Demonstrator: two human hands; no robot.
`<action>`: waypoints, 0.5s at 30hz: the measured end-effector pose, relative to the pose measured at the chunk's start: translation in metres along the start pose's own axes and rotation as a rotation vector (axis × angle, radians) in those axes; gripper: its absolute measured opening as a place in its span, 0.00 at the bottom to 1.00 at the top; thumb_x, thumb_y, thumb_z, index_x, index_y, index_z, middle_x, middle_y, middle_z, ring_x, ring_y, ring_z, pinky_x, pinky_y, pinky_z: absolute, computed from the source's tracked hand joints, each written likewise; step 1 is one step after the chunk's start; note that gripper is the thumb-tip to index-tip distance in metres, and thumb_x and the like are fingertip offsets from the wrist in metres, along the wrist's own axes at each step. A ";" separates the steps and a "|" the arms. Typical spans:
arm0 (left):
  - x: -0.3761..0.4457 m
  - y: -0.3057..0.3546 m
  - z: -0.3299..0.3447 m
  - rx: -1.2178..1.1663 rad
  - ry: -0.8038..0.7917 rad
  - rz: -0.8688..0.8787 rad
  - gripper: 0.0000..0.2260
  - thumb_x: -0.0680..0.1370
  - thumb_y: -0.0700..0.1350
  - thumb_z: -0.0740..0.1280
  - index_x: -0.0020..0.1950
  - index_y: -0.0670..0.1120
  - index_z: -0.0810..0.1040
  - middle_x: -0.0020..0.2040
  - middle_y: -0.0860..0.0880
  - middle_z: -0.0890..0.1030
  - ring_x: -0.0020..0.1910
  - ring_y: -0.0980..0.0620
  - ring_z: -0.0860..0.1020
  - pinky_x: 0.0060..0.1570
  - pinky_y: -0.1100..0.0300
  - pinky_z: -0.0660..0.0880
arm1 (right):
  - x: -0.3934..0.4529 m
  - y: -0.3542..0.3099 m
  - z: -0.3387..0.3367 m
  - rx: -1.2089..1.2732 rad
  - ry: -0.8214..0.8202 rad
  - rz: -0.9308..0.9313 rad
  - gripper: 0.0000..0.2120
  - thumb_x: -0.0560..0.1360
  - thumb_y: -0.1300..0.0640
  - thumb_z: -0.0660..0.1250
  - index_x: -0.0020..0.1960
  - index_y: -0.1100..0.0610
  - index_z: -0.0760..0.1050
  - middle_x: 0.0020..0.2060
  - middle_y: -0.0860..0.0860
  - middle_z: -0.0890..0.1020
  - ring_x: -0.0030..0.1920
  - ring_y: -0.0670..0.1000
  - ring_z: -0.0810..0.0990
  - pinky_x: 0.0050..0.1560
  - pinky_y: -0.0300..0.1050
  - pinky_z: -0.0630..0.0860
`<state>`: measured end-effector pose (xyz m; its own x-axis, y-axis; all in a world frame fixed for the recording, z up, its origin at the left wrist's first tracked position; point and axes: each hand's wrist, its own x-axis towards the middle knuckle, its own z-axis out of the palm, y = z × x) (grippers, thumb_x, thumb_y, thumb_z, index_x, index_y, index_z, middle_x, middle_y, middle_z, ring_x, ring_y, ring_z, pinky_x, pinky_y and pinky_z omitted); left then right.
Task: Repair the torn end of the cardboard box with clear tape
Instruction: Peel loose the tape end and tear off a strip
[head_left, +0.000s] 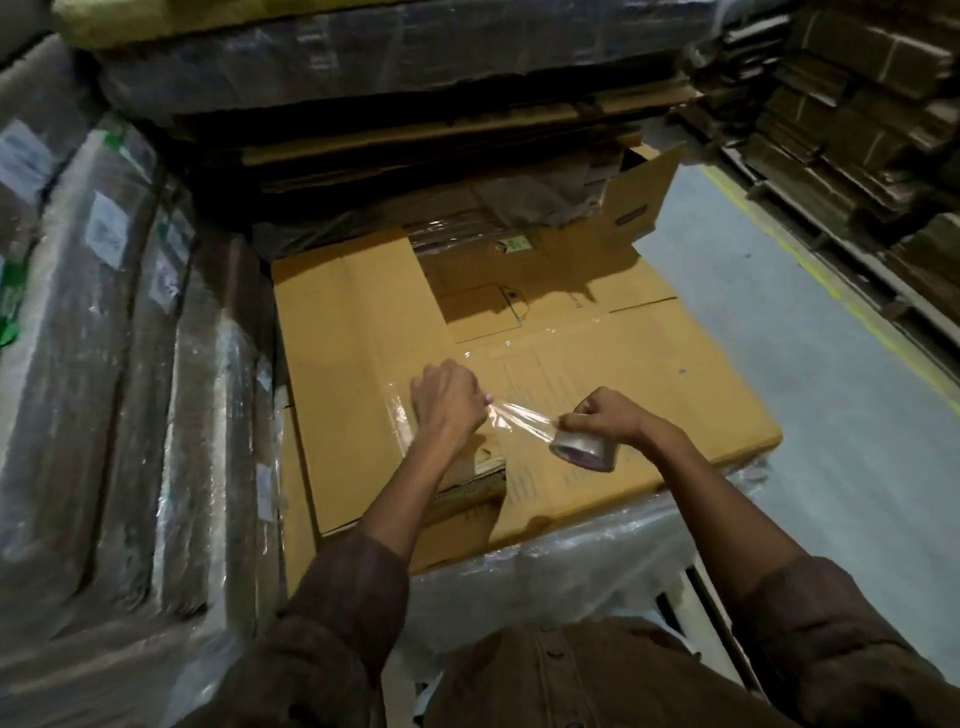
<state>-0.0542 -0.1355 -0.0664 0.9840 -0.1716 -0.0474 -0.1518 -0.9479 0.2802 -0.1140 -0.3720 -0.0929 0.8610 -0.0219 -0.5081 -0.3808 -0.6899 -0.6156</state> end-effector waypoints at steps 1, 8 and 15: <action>0.008 0.013 0.008 0.032 -0.005 0.068 0.11 0.75 0.55 0.74 0.44 0.47 0.85 0.50 0.46 0.82 0.51 0.46 0.78 0.53 0.51 0.74 | -0.001 0.012 0.002 -0.012 0.041 0.040 0.26 0.77 0.43 0.71 0.39 0.68 0.81 0.31 0.56 0.78 0.32 0.53 0.74 0.36 0.45 0.66; 0.042 0.087 0.096 0.256 -0.220 0.481 0.16 0.82 0.55 0.63 0.59 0.45 0.81 0.60 0.44 0.75 0.61 0.42 0.72 0.59 0.45 0.67 | -0.022 0.098 0.036 0.181 0.298 0.367 0.30 0.73 0.35 0.71 0.28 0.55 0.63 0.25 0.54 0.67 0.28 0.53 0.68 0.34 0.47 0.60; 0.046 0.118 0.201 0.319 -0.550 0.563 0.19 0.82 0.60 0.61 0.64 0.48 0.77 0.66 0.43 0.72 0.66 0.41 0.70 0.64 0.44 0.64 | -0.015 0.174 0.094 0.462 0.149 0.596 0.17 0.78 0.42 0.70 0.43 0.56 0.76 0.42 0.56 0.77 0.43 0.54 0.77 0.41 0.44 0.69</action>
<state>-0.0457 -0.3092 -0.2281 0.5811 -0.6683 -0.4644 -0.7057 -0.6980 0.1214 -0.2247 -0.4235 -0.2489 0.4895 -0.4153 -0.7668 -0.8690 -0.1595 -0.4684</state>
